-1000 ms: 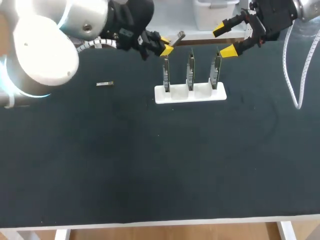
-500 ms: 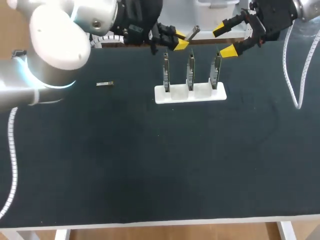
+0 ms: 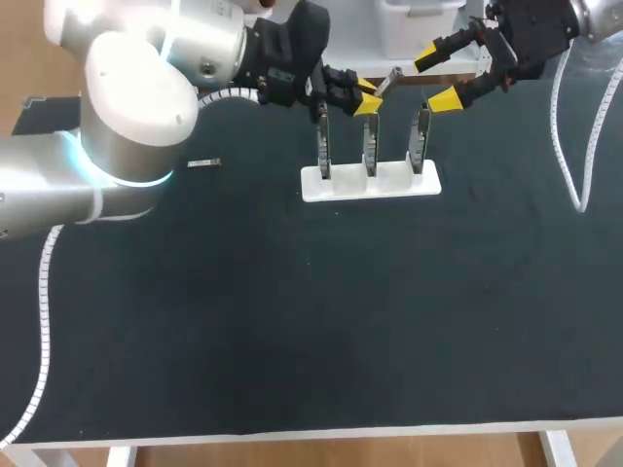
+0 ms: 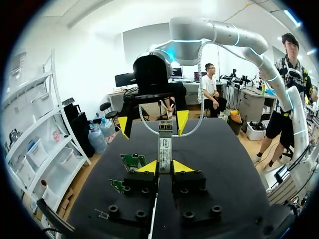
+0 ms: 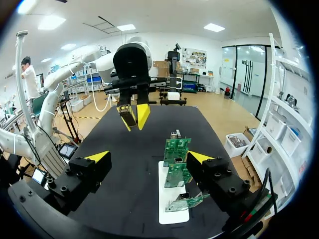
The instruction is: Pick up the optical module with the left hand, and insert it into the network port with the right hand.
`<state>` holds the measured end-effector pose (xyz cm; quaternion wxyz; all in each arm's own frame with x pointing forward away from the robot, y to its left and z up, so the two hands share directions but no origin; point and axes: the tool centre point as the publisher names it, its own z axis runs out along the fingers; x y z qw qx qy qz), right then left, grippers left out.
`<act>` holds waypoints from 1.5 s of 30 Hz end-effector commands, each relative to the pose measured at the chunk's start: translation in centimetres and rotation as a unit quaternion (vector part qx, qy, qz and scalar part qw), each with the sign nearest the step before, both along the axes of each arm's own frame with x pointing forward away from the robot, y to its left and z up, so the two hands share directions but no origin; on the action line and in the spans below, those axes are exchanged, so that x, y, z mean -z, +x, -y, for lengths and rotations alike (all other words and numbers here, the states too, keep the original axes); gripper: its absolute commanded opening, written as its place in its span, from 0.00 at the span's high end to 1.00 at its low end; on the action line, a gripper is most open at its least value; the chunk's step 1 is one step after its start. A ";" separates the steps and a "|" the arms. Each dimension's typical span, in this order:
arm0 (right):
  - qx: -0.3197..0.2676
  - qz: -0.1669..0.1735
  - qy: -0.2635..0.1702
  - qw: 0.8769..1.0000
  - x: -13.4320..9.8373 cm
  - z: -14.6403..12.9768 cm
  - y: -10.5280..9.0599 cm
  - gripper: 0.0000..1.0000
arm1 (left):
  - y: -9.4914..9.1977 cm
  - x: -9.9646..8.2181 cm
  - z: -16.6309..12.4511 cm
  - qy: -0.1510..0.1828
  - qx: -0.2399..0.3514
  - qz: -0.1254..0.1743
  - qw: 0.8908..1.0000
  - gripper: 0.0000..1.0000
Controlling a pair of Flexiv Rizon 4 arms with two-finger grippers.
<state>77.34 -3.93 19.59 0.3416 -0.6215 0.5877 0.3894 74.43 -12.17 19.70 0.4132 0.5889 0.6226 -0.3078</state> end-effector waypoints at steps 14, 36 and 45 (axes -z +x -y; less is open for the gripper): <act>0.001 0.001 -0.001 1.000 0.0 0.0 -0.1 0.00 | 0.3 -0.3 0.0 0.012 0.003 0.005 1.000 1.00; 0.001 0.001 -0.001 1.000 0.0 0.0 -0.1 0.00 | 0.8 -0.4 2.2 -0.069 0.034 0.010 0.997 1.00; 0.001 0.001 -0.001 1.000 0.0 0.0 -0.1 0.00 | 0.3 -0.5 3.9 -0.075 0.045 0.018 0.996 1.00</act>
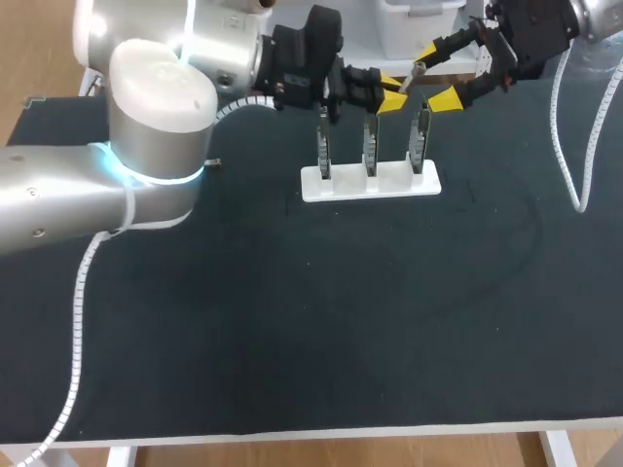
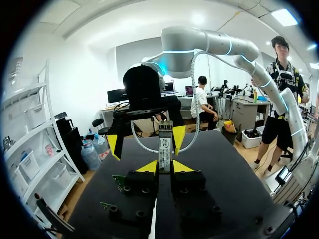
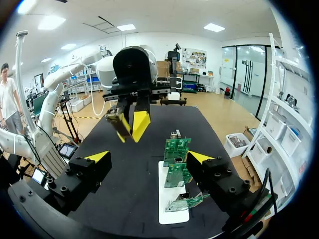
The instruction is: Pick up the optical module with the left hand, and insert it into the network port with the right hand.
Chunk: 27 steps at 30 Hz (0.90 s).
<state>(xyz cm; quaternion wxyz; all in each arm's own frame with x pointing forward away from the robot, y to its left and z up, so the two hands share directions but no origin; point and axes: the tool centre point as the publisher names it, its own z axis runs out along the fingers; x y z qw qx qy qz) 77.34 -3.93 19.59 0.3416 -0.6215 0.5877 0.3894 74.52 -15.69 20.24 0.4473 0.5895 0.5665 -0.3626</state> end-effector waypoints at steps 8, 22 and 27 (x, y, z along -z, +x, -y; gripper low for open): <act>0.001 0.001 -0.001 1.000 0.0 0.0 -0.1 0.00 | 1.2 0.0 -0.2 -0.045 -0.001 0.029 0.999 1.00; 0.001 0.001 -0.001 1.000 0.0 0.0 -0.1 0.00 | 2.2 1.9 -0.5 -0.079 0.003 0.028 0.997 1.00; 0.001 0.001 -0.001 1.000 0.0 0.0 -0.1 0.00 | 2.8 1.5 -0.2 -0.083 0.014 0.037 0.996 1.00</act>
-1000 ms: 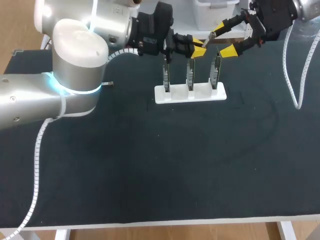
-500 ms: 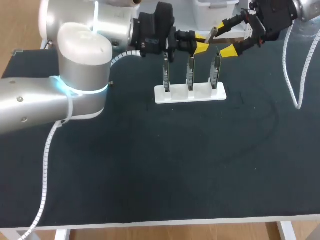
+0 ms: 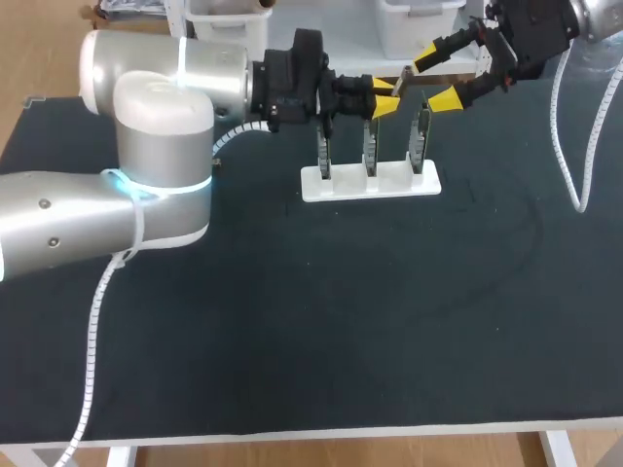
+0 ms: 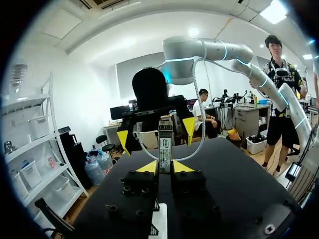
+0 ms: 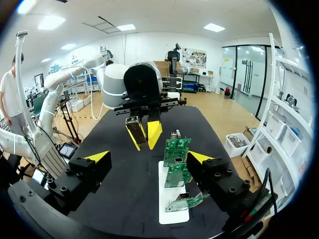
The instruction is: Pick up the optical module with the left hand, and insert it into the network port with the right hand.
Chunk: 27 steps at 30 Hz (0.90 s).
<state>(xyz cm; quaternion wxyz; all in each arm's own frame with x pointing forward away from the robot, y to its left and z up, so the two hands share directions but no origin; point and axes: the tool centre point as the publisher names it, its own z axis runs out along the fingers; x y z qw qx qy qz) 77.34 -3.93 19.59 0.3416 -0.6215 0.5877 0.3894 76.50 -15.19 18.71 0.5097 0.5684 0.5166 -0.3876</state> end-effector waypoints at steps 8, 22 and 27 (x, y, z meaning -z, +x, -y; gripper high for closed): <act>0.001 0.001 -0.001 1.000 0.0 0.0 -0.1 0.00 | 1.1 -0.8 1.2 -0.016 0.019 0.009 1.000 1.00; 0.001 0.001 -0.001 1.000 0.0 0.0 -0.1 0.00 | -0.2 -0.8 0.8 -0.002 -0.002 0.002 1.000 1.00; 0.001 0.001 -0.001 1.000 0.0 0.0 -0.1 0.00 | -0.7 -0.2 -0.2 0.039 -0.012 -0.021 0.999 1.00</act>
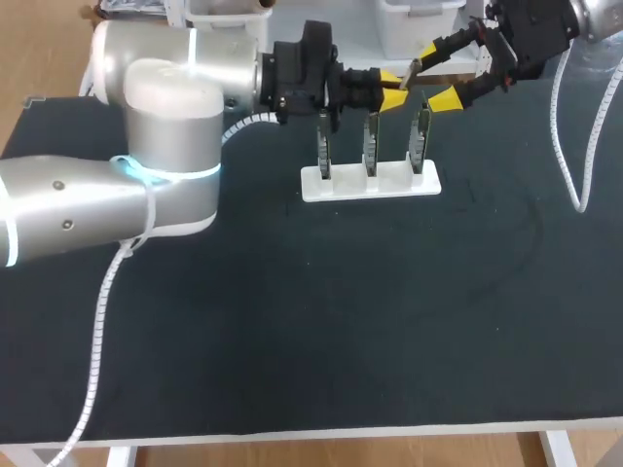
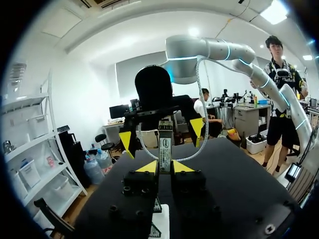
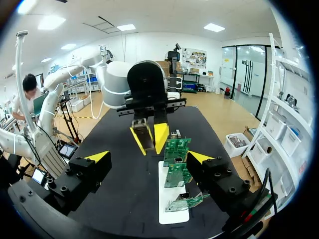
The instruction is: Pick up the optical module with the left hand, and insert it into the network port with the right hand.
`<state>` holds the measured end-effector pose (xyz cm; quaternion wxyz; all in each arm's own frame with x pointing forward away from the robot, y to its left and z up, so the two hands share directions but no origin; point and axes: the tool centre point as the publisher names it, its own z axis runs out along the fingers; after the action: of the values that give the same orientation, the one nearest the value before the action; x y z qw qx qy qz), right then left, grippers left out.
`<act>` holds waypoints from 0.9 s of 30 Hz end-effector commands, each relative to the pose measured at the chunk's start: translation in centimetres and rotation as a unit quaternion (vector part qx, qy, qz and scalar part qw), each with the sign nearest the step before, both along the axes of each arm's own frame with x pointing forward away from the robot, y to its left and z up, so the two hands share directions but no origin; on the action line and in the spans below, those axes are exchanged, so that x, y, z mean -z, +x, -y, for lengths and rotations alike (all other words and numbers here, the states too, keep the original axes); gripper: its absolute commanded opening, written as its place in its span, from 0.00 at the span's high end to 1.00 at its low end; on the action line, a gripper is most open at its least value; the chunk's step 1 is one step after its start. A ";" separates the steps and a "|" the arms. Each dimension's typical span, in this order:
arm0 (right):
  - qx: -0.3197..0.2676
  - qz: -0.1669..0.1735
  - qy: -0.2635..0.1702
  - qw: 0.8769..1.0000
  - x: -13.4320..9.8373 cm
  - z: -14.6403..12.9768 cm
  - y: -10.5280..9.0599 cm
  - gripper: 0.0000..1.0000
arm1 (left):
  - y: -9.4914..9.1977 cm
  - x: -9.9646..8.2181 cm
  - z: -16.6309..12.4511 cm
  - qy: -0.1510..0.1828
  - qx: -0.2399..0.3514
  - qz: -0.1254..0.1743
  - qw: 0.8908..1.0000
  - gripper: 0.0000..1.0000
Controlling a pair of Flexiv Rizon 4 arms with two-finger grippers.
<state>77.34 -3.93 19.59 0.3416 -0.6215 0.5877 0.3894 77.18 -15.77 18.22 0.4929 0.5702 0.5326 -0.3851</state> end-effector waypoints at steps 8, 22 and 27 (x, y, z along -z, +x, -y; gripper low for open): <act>0.001 0.001 -0.001 1.000 0.0 0.0 -0.1 0.00 | -1.4 -0.7 -0.8 0.022 -0.009 -0.006 1.000 1.00; 0.001 0.001 -0.001 1.000 0.0 0.0 -0.1 0.00 | -1.2 -0.6 -1.2 0.013 -0.010 -0.005 1.000 1.00; 0.001 0.001 -0.001 1.000 0.0 0.0 -0.1 0.00 | -1.2 -0.6 -1.2 0.004 -0.007 -0.004 1.000 1.00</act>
<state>77.34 -3.93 19.59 0.3416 -0.6215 0.5877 0.3894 76.03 -14.62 18.92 0.4854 0.5695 0.5441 -0.3794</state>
